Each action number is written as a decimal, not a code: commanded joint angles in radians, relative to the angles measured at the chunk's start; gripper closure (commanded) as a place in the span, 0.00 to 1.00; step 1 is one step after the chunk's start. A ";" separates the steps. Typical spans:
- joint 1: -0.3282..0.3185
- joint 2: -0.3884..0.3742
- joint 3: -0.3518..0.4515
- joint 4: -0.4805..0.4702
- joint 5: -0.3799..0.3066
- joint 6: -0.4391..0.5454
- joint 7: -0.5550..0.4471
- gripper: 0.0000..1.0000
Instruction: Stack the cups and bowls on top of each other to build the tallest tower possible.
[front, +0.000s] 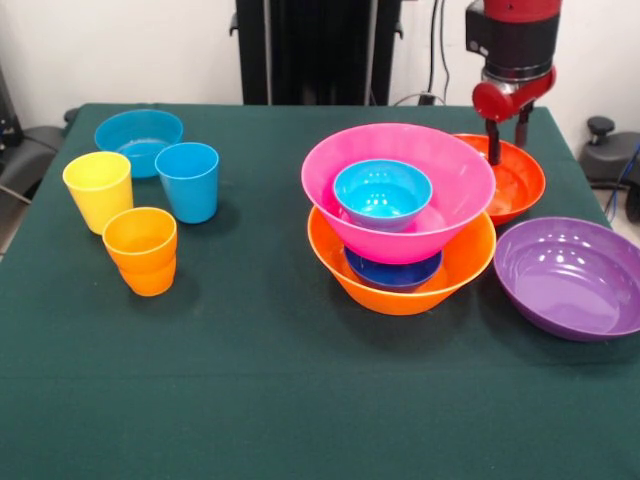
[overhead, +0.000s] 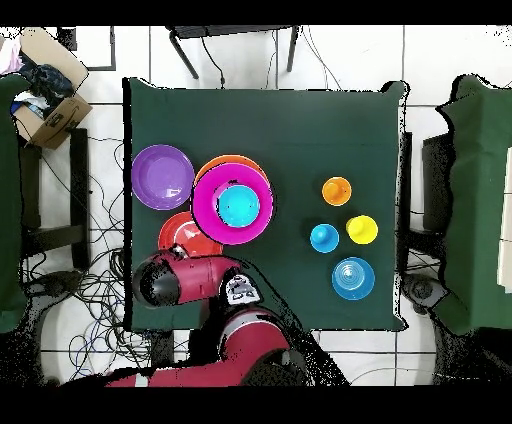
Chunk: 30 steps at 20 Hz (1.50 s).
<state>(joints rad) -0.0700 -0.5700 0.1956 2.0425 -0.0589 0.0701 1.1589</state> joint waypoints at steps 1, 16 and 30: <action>-0.033 0.097 0.098 -0.019 -0.042 -0.071 0.179 0.00; -0.062 0.098 0.125 0.072 -0.049 -0.109 0.264 0.00; -0.112 0.019 0.163 0.115 -0.084 -0.034 0.290 0.00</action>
<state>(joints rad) -0.1604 -0.5378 0.2724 2.1452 -0.0995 0.0045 1.3117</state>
